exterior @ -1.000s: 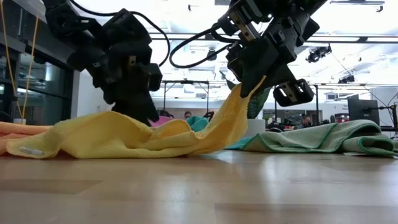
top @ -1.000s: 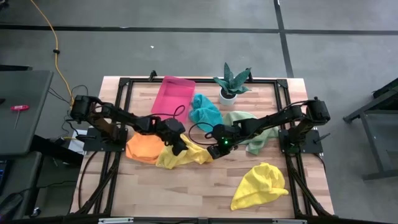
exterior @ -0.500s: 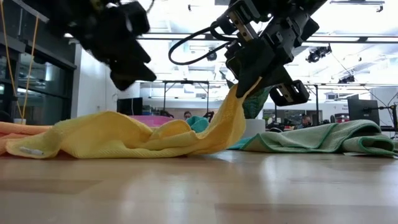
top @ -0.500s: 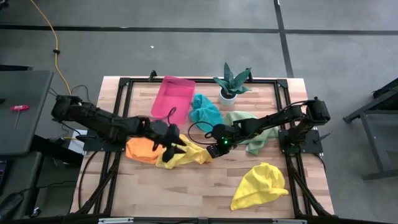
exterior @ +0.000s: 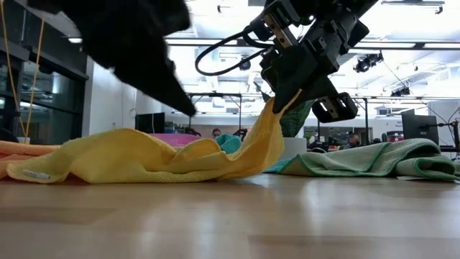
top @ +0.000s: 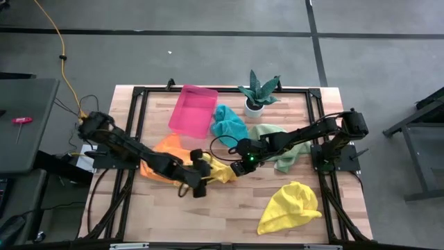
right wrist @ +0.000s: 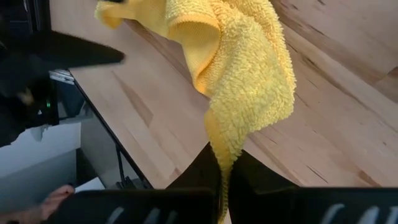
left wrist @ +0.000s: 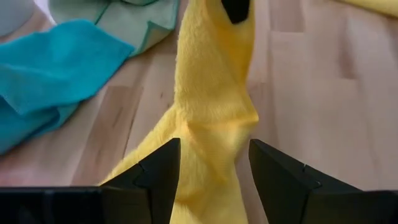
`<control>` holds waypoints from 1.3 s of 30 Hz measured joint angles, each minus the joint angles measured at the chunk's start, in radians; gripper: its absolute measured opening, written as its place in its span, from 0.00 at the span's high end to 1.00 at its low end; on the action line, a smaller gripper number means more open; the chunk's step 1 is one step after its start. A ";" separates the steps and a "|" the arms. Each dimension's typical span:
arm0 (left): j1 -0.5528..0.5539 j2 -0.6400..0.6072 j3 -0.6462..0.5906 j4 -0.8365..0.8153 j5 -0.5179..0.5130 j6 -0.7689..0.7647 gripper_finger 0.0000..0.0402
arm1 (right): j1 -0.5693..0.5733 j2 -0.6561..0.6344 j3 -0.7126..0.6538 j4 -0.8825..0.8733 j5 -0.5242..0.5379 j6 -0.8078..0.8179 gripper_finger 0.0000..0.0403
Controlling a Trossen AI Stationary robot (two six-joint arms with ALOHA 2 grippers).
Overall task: Fold microfiber towels
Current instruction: Fold the left yellow microfiber cloth
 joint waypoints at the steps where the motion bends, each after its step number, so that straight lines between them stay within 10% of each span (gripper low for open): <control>1: 0.000 0.028 0.033 -0.039 -0.014 -0.003 0.55 | 0.000 0.000 0.000 0.001 0.000 0.002 1.00; 31: -0.045 0.183 0.172 -0.295 -0.192 -0.323 0.55 | 0.000 0.000 0.000 0.002 0.044 -0.009 1.00; 39: -0.046 0.183 0.172 -0.312 -0.189 -0.315 0.71 | 0.000 0.000 0.000 0.002 0.046 -0.009 1.00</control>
